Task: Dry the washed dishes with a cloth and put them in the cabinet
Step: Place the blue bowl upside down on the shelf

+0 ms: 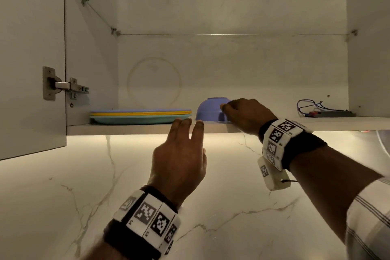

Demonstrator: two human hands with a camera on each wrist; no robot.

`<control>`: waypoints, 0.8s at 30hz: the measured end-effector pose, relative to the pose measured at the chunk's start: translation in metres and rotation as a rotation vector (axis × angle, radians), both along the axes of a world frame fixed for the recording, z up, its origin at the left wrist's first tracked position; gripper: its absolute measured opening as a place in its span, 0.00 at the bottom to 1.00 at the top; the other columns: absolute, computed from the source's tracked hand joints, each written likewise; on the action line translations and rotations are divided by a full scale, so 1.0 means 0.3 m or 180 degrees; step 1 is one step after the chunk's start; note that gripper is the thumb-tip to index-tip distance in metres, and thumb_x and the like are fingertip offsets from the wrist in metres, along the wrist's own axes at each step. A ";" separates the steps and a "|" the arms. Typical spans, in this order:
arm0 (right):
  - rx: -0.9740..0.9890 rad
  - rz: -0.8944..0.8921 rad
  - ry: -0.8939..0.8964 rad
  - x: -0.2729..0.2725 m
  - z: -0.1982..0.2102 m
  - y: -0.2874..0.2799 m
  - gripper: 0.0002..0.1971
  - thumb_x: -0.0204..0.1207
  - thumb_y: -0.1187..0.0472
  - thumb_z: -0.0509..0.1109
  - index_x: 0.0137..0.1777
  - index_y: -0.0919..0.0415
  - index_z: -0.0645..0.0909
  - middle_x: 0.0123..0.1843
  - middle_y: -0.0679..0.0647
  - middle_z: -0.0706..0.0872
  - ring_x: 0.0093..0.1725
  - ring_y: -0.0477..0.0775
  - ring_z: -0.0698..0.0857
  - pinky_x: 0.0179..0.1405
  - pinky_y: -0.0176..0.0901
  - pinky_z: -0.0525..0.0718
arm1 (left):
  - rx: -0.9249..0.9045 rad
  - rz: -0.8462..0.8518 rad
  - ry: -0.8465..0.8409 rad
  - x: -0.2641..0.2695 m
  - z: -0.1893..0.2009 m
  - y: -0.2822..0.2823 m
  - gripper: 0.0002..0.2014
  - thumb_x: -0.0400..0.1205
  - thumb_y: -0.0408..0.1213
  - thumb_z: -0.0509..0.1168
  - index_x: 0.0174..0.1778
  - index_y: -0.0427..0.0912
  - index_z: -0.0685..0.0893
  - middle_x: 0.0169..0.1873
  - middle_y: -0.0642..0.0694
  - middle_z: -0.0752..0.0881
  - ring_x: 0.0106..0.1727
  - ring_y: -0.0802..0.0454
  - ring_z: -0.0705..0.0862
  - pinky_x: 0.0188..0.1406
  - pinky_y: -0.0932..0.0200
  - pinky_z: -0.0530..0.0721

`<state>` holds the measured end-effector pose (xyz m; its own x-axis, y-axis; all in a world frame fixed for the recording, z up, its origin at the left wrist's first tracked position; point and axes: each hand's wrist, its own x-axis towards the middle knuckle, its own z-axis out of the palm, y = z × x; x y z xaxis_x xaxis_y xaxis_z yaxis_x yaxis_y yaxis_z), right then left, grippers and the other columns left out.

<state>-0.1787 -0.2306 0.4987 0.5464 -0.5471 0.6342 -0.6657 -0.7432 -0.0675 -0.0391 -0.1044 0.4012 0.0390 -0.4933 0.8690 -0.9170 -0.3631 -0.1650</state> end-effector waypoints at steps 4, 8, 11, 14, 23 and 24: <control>-0.0263 0.0233 -0.0608 -0.011 -0.035 0.028 0.20 0.87 0.46 0.55 0.67 0.53 0.83 0.63 0.58 0.87 0.59 0.60 0.84 0.55 0.49 0.82 | 0.0142 0.0016 0.0123 -0.008 -0.006 0.006 0.36 0.77 0.50 0.73 0.80 0.42 0.72 0.76 0.36 0.78 0.79 0.39 0.75 0.47 0.49 0.90; -0.0737 0.0485 -0.0614 -0.036 -0.107 0.104 0.20 0.86 0.49 0.59 0.72 0.56 0.80 0.70 0.56 0.84 0.67 0.58 0.82 0.63 0.50 0.80 | 0.0243 -0.0045 0.0205 -0.023 0.003 0.013 0.36 0.80 0.50 0.69 0.82 0.40 0.67 0.79 0.34 0.72 0.83 0.37 0.68 0.53 0.41 0.90; -0.0988 0.0755 -0.0859 -0.060 -0.209 0.168 0.19 0.82 0.56 0.67 0.71 0.58 0.80 0.69 0.56 0.85 0.67 0.58 0.82 0.65 0.47 0.78 | 0.0094 -0.0185 0.0258 -0.056 -0.018 0.026 0.36 0.80 0.47 0.68 0.83 0.36 0.67 0.80 0.30 0.69 0.83 0.32 0.66 0.55 0.35 0.88; -0.0663 0.0846 -0.1010 -0.103 -0.360 0.211 0.24 0.78 0.57 0.69 0.75 0.56 0.77 0.73 0.53 0.82 0.73 0.55 0.78 0.72 0.46 0.73 | -0.0071 -0.0528 0.0432 -0.123 -0.121 0.026 0.36 0.82 0.48 0.66 0.85 0.39 0.64 0.84 0.33 0.63 0.86 0.35 0.60 0.69 0.37 0.79; 0.1514 0.0349 -0.0040 -0.366 -1.104 0.201 0.32 0.76 0.57 0.69 0.81 0.52 0.69 0.78 0.52 0.77 0.77 0.53 0.74 0.78 0.46 0.71 | 0.1635 -0.1025 0.1894 -0.364 -0.881 0.004 0.37 0.82 0.52 0.62 0.87 0.44 0.60 0.86 0.37 0.61 0.86 0.34 0.60 0.82 0.39 0.66; 0.1689 0.0293 0.0130 -0.411 -1.180 0.199 0.32 0.77 0.56 0.69 0.82 0.52 0.68 0.79 0.52 0.76 0.78 0.52 0.73 0.79 0.45 0.69 | 0.1859 -0.0982 0.1995 -0.399 -0.956 0.010 0.38 0.82 0.52 0.61 0.87 0.45 0.58 0.86 0.38 0.59 0.86 0.36 0.59 0.82 0.40 0.66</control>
